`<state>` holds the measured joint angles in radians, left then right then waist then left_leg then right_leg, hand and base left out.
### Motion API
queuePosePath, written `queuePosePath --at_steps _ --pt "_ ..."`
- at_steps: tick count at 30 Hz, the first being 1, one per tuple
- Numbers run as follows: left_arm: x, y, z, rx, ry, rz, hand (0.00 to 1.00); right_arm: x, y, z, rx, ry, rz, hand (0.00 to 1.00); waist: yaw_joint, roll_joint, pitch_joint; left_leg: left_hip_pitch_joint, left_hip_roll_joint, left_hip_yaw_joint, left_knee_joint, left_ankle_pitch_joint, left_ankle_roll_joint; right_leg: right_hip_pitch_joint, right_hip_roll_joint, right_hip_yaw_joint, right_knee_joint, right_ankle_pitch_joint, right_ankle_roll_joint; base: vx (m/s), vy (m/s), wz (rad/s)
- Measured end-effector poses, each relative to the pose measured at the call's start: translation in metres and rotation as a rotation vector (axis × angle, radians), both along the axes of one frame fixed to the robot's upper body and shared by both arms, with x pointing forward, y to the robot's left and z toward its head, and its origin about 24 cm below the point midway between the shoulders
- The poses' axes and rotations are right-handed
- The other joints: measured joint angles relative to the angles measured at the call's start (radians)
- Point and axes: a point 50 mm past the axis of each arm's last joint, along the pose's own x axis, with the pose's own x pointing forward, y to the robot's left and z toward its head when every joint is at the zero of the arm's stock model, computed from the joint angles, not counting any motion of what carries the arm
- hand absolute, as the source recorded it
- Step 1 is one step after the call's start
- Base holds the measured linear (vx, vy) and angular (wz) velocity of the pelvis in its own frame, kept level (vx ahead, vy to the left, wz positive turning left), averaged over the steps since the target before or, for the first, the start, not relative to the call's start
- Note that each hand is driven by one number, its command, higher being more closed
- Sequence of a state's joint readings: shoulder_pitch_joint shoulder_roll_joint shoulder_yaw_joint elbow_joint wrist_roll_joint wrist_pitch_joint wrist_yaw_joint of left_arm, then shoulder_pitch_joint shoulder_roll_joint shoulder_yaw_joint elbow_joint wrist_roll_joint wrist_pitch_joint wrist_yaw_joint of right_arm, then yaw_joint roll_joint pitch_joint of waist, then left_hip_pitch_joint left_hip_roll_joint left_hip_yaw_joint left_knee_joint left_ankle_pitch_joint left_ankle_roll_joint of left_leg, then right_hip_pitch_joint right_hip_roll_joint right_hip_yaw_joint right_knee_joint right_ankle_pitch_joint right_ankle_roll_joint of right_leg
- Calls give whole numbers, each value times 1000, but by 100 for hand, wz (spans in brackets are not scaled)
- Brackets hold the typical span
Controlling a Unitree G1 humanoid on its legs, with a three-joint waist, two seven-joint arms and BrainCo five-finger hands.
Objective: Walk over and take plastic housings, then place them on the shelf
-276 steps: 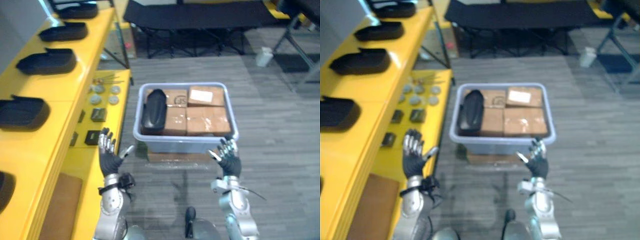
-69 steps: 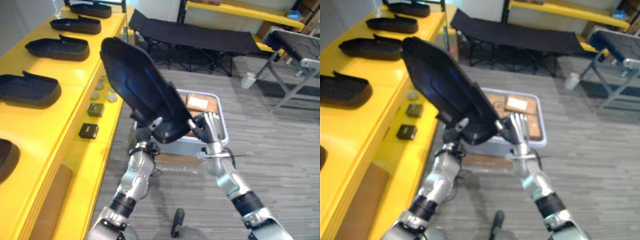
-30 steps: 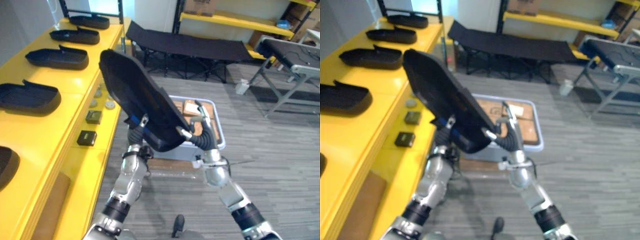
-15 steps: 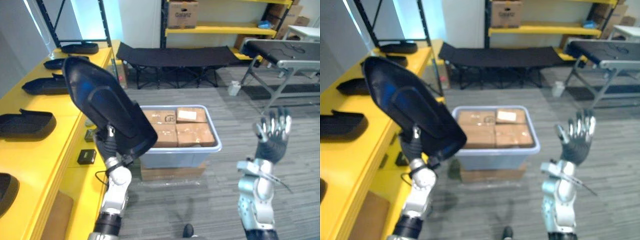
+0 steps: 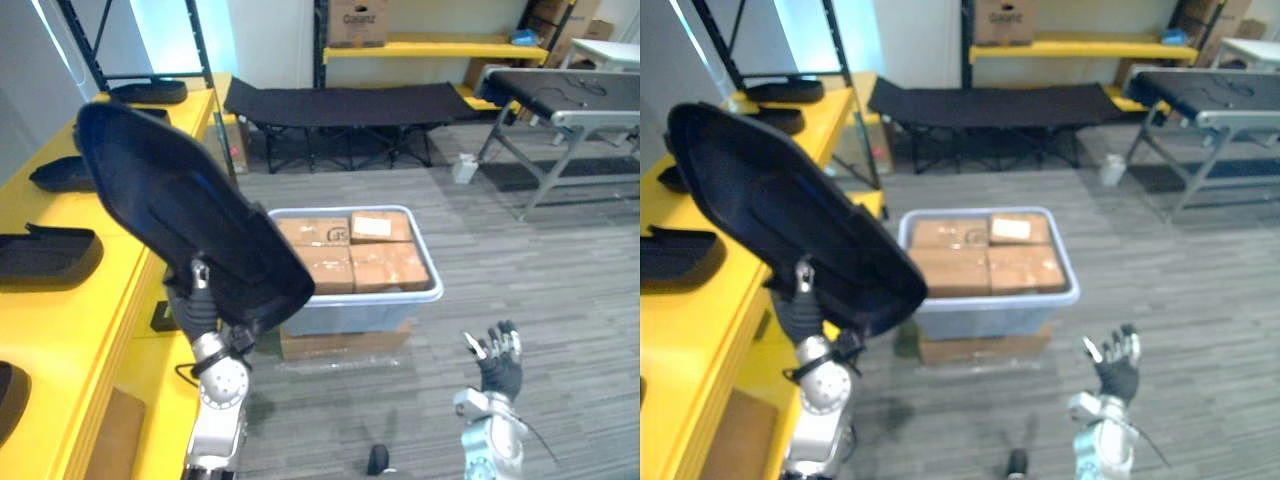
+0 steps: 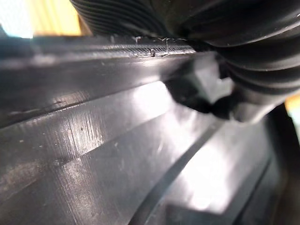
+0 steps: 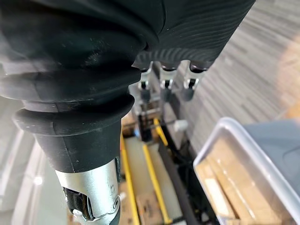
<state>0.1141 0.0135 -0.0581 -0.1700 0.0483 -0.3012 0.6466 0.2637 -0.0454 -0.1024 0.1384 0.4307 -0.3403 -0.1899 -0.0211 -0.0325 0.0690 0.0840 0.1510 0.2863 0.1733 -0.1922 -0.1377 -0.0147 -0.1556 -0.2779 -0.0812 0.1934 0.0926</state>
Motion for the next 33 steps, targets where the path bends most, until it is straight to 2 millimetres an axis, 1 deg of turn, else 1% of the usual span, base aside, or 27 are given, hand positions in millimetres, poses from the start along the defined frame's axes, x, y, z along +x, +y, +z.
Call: queuePosePath --at_steps 1,2,3,4,5,6,7,8,9,10,12,13,14,15,16,17,18,19,20,22,24,25,26,28,31,32,33 --pt "-2 1 5 2 -22 3 100 2 2 1 2 -12 23 0 1 1 0 -1 -3 -13 -1 1 2 9 -4 -14 0 -5 1 -30 28 45" --pt "-5 4 16 14 -73 23 100 9 8 5 6 -38 71 0 9 2 1 -7 -6 -33 0 0 5 18 -9 -33 -6 -14 3 -43 29 42" --pt "-7 8 22 19 -98 36 100 14 13 7 7 -52 102 0 11 2 1 -15 -8 -41 1 1 7 17 -11 -43 -8 -17 1 -50 34 53" --pt "-12 15 33 37 -147 67 100 24 25 12 12 -82 167 0 13 2 1 -33 -14 -70 0 6 13 17 -19 -69 -8 -19 3 -43 33 60" --pt "-18 22 42 68 -186 113 100 32 38 17 20 -111 233 0 26 4 2 -51 -21 -98 -1 12 14 19 -26 -96 -7 -22 5 -12 25 65" --pt "-22 26 46 77 -200 135 100 36 46 19 24 -123 266 0 37 7 4 -56 -24 -114 -1 16 13 23 -29 -109 -4 -21 5 26 23 77" --pt "-30 34 50 89 -215 181 100 43 60 23 28 -142 331 0 53 13 7 -67 -29 -149 0 19 15 40 -35 -148 0 -18 14 46 21 69" --pt "-34 39 51 95 -219 206 100 47 67 26 30 -152 364 0 65 16 8 -66 -32 -172 0 21 16 51 -37 -167 0 -19 15 86 54 103" --pt "-49 52 53 108 -222 299 100 57 89 31 32 -182 471 0 109 17 8 -70 -40 -217 0 29 19 77 -42 -217 0 -20 17 71 54 73" --pt "-52 55 54 111 -223 315 100 58 93 32 32 -184 488 0 117 17 8 -70 -42 -224 1 29 20 81 -42 -226 0 -20 17 63 59 88" --pt "-70 70 52 125 -204 427 100 67 118 36 10 -202 616 0 171 15 7 -79 -59 -299 1 33 26 125 -53 -302 0 -20 17 44 68 88" --pt "-73 73 52 133 -197 445 100 68 122 38 7 -207 636 0 179 12 5 -85 -65 -313 1 35 29 132 -57 -318 0 -21 17 59 106 94" --pt "-82 80 52 157 -183 488 100 71 133 41 -2 -225 688 0 210 8 8 -91 -79 -348 -1 39 35 148 -66 -348 0 -21 18 40 111 85" --pt "-89 86 51 177 -172 520 100 72 142 43 -21 -233 733 0 232 2 6 -103 -92 -371 0 43 41 158 -75 -372 0 -22 19 24 93 80" --pt "-92 88 51 186 -169 537 100 74 146 44 -37 -237 754 0 243 0 5 -107 -98 -389 0 44 43 163 -78 -385 0 -22 19 19 88 70" --pt "-98 94 52 199 -172 569 100 76 153 48 -63 -250 783 0 265 -5 9 -111 -107 -406 1 46 46 176 -83 -402 0 -24 21 18 67 49" --pt "-101 96 52 205 -173 583 100 76 156 50 -80 -257 794 0 271 -6 9 -115 -112 -415 3 47 46 179 -86 -411 0 -26 23 24 76 47" --pt "-107 100 54 216 -177 607 100 79 162 55 -108 -272 816 0 286 -15 11 -118 -116 -423 7 47 46 186 -90 -413 0 -32 31 17 66 32" --pt "-111 103 54 226 -181 621 100 80 165 57 -116 -276 828 0 289 -19 12 -121 -121 -433 9 47 46 190 -92 -416 0 -38 37 11 59 32" --pt "-116 104 54 214 -197 631 100 83 164 57 -122 -251 812 0 291 -36 13 -121 -129 -444 12 46 46 200 -97 -431 1 -64 38 -6 16 18" --pt "-118 103 52 196 -191 634 100 82 160 53 -128 -216 800 0 290 -39 13 -121 -129 -442 15 44 43 200 -98 -430 1 -82 43 -11 -2 -3" --pt "-119 103 51 205 -180 631 100 80 157 50 -134 -202 795 0 285 -34 16 -121 -125 -441 21 40 41 199 -96 -426 8 -88 45 -28 8 -12" --pt "-121 103 51 216 -178 625 100 79 153 49 -143 -193 795 0 283 -21 25 -121 -117 -437 36 29 40 194 -94 -415 28 -98 43 -31 32 -23" --pt "-124 103 55 236 -187 630 100 78 148 48 -150 -184 793 0 282 -12 32 -120 -105 -417 50 17 39 184 -90 -397 40 -111 41 -16 27 -27" --pt "-124 101 59 245 -225 628 100 75 138 49 -156 -189 775 0 265 -10 34 -124 -100 -409 45 16 41 188 -86 -405 38 -113 42 0 -4 0" --pt "-123 100 61 246 -240 625 100 73 135 51 -153 -198 768 0 254 -11 34 -137 -101 -404 48 18 43 192 -88 -424 36 -113 42 30 1 77" --pt "-117 98 66 244 -277 593 100 70 127 54 -148 -208 733 0 224 -23 35 -186 -96 -325 76 42 51 207 -99 -493 37 -109 48 37 8 93"
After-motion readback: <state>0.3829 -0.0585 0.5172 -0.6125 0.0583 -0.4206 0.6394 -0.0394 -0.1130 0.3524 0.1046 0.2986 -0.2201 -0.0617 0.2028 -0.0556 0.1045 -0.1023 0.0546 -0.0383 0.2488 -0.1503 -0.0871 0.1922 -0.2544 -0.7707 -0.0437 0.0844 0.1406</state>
